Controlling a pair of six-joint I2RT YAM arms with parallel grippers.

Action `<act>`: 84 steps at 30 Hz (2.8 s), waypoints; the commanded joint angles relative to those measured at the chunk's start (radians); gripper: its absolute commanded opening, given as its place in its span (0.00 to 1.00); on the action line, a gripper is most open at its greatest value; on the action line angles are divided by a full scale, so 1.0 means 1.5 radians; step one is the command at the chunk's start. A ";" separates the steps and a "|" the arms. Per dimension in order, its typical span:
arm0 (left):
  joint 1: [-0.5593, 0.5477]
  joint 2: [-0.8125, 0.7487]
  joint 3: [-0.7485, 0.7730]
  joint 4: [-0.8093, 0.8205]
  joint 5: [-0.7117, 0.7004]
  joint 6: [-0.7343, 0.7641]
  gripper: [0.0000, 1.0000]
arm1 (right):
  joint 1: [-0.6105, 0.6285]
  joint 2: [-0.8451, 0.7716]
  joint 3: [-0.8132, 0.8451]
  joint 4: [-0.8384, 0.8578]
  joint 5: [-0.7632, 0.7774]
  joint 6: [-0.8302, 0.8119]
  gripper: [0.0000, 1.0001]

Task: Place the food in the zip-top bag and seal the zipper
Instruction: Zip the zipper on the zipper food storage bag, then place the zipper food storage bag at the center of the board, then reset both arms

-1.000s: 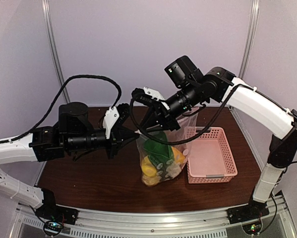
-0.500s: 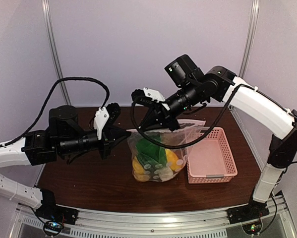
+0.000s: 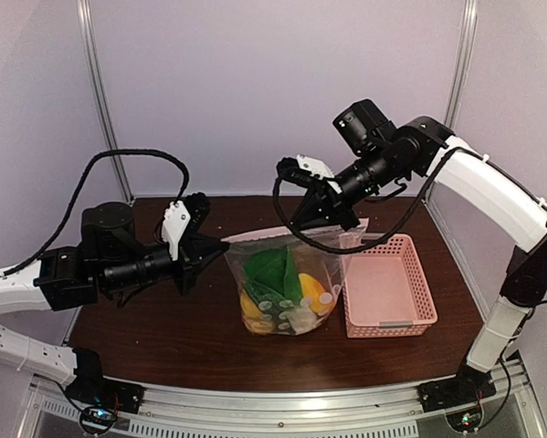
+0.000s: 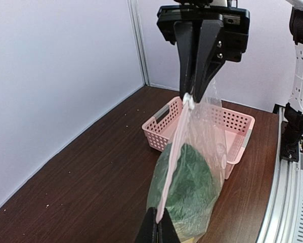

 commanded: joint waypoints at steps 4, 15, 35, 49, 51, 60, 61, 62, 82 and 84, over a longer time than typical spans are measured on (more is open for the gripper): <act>0.005 -0.036 -0.011 0.024 -0.048 -0.008 0.00 | -0.081 -0.066 -0.054 -0.096 0.057 -0.036 0.00; 0.005 -0.033 -0.016 0.029 -0.061 -0.005 0.00 | -0.127 -0.095 -0.088 -0.102 0.055 -0.051 0.00; 0.068 0.009 -0.015 0.110 -0.081 0.028 0.00 | -0.181 -0.063 -0.057 -0.071 0.058 -0.049 0.00; 0.181 0.066 0.059 0.159 0.108 0.090 0.00 | -0.187 0.018 0.095 -0.068 0.002 -0.050 0.00; 0.181 0.045 0.025 0.120 0.152 0.064 0.00 | -0.184 -0.019 0.024 -0.059 -0.011 -0.063 0.00; 0.166 -0.027 -0.126 -0.009 0.349 -0.122 0.73 | -0.091 -0.120 -0.328 -0.057 -0.080 -0.111 0.49; 0.159 -0.049 -0.125 -0.021 0.340 -0.124 0.81 | -0.092 -0.123 -0.321 -0.087 -0.097 -0.116 0.52; 0.158 -0.079 -0.118 -0.037 0.322 -0.122 0.85 | -0.100 -0.128 -0.309 -0.110 -0.112 -0.117 0.55; 0.164 0.018 0.074 -0.052 -0.189 -0.068 0.98 | -0.466 -0.457 -0.489 0.452 0.195 0.436 1.00; 0.164 0.019 0.077 -0.044 -0.188 -0.073 0.98 | -0.466 -0.488 -0.520 0.495 0.259 0.466 1.00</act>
